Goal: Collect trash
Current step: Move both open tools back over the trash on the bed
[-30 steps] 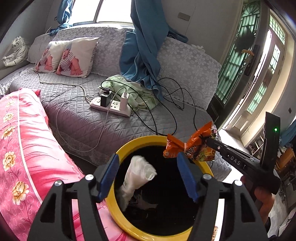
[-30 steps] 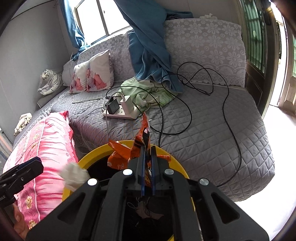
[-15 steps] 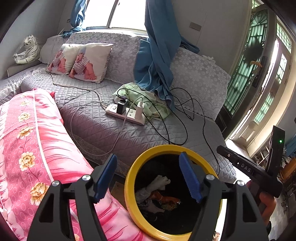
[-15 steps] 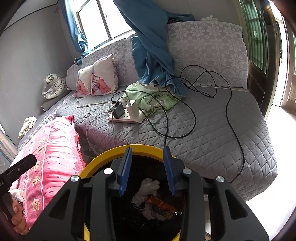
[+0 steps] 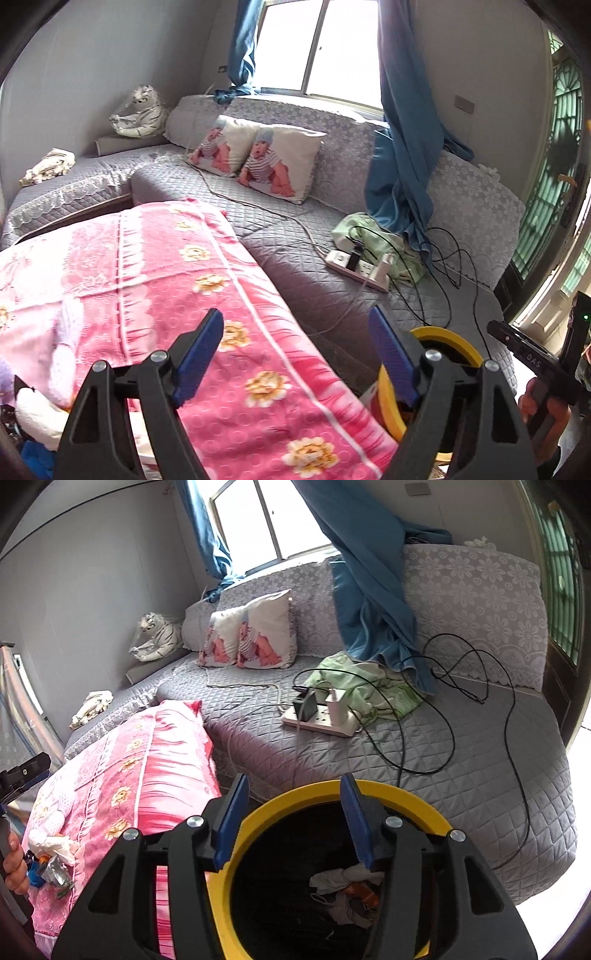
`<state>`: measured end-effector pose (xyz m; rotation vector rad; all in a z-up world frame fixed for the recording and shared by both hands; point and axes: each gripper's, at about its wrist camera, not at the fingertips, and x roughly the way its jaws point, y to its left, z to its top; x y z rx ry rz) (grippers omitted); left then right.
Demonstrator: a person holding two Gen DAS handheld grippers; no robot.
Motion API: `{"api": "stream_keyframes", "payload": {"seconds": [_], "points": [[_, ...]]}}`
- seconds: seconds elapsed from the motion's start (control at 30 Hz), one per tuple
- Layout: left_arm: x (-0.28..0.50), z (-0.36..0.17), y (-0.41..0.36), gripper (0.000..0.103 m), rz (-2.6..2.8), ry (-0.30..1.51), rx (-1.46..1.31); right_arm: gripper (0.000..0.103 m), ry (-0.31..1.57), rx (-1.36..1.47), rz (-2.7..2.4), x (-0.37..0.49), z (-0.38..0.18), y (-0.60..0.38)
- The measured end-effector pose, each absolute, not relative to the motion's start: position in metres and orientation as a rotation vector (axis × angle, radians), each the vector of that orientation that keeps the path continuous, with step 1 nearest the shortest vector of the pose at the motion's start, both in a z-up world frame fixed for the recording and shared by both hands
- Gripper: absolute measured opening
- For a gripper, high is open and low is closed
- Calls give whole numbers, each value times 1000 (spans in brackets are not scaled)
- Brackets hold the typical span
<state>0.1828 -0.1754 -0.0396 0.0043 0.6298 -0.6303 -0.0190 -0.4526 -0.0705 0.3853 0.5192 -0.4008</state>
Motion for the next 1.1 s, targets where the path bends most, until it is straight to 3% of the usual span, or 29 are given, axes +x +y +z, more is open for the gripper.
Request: {"api": "stream_keyframes", "payload": {"seconds": [0.2,0.47,0.77,1.1], "points": [[195,-36,-86,92,-459,603,-13,63,527,320,-219,21,-62,-396],[205,-38,47,95,-242,574,-86,73,520,229,56,65,-51,-303],[197,-62,142,95,-83,584,-100,74,606,154,279,90,-60,-204],[196,-89,185,95,-39,620,-59,75,720,46,420,91,-88,-131]]}}
